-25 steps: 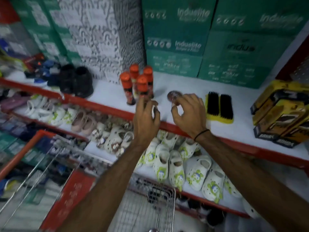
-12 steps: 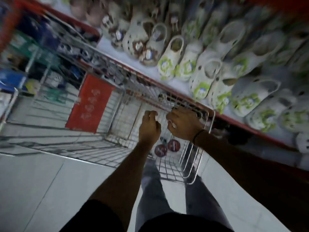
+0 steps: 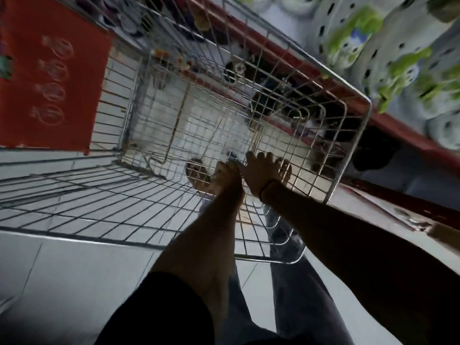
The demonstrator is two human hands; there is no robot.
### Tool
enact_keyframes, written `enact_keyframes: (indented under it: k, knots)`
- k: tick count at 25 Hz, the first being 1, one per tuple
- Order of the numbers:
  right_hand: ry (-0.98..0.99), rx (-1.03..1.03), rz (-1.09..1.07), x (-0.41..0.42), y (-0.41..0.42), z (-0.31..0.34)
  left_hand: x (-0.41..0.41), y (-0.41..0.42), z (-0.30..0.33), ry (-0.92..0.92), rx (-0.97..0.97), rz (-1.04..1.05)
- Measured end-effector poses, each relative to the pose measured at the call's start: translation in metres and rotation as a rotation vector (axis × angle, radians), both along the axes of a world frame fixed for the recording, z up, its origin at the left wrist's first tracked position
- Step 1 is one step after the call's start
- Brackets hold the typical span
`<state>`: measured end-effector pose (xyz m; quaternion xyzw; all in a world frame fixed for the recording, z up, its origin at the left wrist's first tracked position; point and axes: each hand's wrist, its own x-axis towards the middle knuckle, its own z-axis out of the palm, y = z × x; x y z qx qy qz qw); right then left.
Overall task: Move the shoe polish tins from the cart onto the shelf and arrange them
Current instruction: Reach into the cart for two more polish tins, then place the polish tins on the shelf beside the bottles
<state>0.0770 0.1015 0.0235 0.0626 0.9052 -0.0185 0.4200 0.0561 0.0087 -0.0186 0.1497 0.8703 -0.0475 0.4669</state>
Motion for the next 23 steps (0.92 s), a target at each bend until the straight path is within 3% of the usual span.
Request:
enact_keyframes:
  k: [3,7,12,15,20,23]
  knots:
    - [0.016,0.013,0.0,-0.006,0.011,0.022,-0.022,-0.007,0.028,-0.019,0.042,-0.017]
    - [0.122,-0.052,-0.101,-0.025,0.03,0.101,-0.056,-0.023,0.117,0.045,0.207,0.117]
    - [0.543,-0.162,-0.282,-0.079,0.058,0.226,-0.113,-0.019,0.255,0.32,0.474,0.244]
    - [0.783,-0.123,-0.311,-0.108,0.08,0.304,-0.15,-0.005,0.336,0.5,0.762,0.281]
    - [1.106,-0.117,-0.371,-0.131,0.122,0.423,-0.186,0.043,0.458,0.674,1.087,0.29]
    - [1.259,-0.085,-0.398,-0.126,0.15,0.473,-0.187,0.076,0.501,0.752,1.209,0.243]
